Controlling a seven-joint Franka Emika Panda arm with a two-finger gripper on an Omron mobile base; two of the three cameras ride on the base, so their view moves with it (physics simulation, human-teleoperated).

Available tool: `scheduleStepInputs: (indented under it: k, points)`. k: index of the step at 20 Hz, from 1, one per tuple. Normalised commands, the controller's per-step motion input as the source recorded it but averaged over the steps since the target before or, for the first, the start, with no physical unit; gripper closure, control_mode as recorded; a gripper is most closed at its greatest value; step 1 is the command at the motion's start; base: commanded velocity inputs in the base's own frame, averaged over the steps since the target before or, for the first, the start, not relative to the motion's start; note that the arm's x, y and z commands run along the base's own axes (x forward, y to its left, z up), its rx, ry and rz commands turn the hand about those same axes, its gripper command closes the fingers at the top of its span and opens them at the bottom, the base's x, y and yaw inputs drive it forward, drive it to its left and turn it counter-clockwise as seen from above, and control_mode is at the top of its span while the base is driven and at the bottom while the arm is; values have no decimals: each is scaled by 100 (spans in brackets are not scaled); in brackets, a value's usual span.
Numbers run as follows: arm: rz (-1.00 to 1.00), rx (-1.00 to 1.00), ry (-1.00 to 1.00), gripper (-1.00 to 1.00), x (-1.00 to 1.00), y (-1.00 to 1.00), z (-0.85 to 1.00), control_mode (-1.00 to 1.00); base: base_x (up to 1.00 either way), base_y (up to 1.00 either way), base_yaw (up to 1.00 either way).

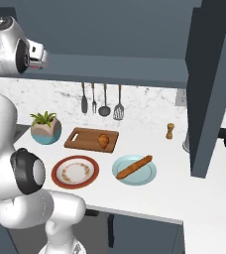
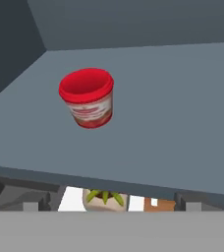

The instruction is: From the different types of pastries on the counter, select a croissant and place it on the cutting board. Then retrieve a jar of jam from the cabinet and place it alongside the croissant on the cutting board.

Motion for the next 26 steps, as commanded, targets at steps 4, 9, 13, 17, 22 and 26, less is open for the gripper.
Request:
scheduleStepInputs:
  k: [4, 9, 13, 17, 22, 26]
  points:
    - [1, -3, -1, -100, 18, 20, 3, -100, 0, 0, 0]
    - [3, -2, -1, -100, 24, 20, 1, -100, 0, 0, 0]
    - [0, 0, -1, -100, 29, 7, 3, -100, 0, 0, 0]
    - [0, 0, 0, -100, 31, 7, 2, -100, 0, 0, 0]
    - [1, -1, 0, -100, 17, 17, 0, -100, 0, 0, 0]
    - [0, 0, 0, -100, 13, 18, 0, -100, 0, 0, 0]
